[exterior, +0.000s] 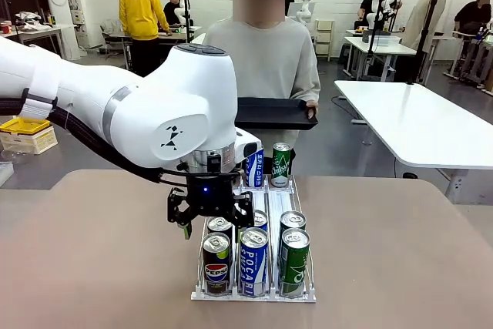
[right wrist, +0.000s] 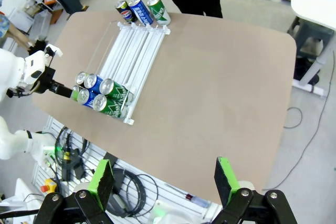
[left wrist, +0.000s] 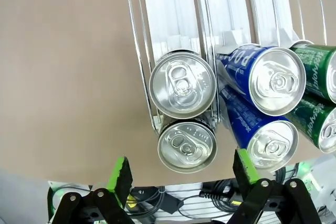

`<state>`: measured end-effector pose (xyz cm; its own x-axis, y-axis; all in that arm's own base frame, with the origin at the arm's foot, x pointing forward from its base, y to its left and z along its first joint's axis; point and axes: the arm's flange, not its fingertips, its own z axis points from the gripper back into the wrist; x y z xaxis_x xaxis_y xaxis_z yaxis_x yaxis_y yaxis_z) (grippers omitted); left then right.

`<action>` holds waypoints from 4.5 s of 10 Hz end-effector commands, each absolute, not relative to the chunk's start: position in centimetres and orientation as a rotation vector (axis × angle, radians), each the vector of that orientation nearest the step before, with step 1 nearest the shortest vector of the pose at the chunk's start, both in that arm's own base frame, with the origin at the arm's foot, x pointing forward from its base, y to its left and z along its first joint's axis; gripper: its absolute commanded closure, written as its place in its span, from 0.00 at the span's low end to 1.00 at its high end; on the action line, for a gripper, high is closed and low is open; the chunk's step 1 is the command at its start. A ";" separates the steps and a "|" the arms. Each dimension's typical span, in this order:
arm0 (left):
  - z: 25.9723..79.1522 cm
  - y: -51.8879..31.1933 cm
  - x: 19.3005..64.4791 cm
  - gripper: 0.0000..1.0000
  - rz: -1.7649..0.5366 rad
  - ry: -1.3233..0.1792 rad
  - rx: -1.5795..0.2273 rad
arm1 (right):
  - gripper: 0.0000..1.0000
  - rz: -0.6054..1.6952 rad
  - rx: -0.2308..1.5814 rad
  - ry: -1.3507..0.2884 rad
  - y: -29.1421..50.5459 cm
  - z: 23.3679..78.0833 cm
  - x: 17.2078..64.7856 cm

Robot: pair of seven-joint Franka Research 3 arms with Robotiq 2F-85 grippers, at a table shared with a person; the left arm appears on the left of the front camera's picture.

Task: Retrieve and hand over the desired beverage to the person.
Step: Pick up a can of the same type that the person held from the Automatic Can Dispenser.

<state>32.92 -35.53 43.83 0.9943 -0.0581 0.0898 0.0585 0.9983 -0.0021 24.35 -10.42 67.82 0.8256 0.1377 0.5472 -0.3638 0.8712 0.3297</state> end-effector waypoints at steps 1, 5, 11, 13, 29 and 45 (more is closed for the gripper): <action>43.2 -35.1 32.8 0.00 -0.068 -0.065 -0.027 | 0.00 0.281 0.450 -0.536 -10.4 67.6 24.5; 42.9 -34.9 33.1 0.00 -0.071 -0.053 -0.039 | 0.00 0.281 0.450 -0.536 -10.4 67.6 24.5; 41.4 -34.7 34.3 0.00 -0.065 -0.054 -0.050 | 0.00 0.281 0.450 -0.536 -10.4 67.6 24.5; 41.0 -34.8 34.6 0.00 -0.069 -0.040 -0.066 | 0.00 0.281 0.450 -0.536 -10.4 67.6 24.5; 40.1 -34.5 34.6 0.93 -0.060 0.007 -0.055 | 0.00 0.281 0.450 -0.536 -10.4 67.6 24.5; 69.5 -36.9 37.5 1.00 -0.130 -0.094 0.015 | 0.00 0.281 0.450 -0.536 -10.4 67.6 24.5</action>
<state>37.06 -35.63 68.27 0.9830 -0.1492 0.1074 0.1497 0.9887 0.0031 24.35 -10.44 67.81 0.8258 0.1372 0.5470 -0.3633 0.8713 0.3300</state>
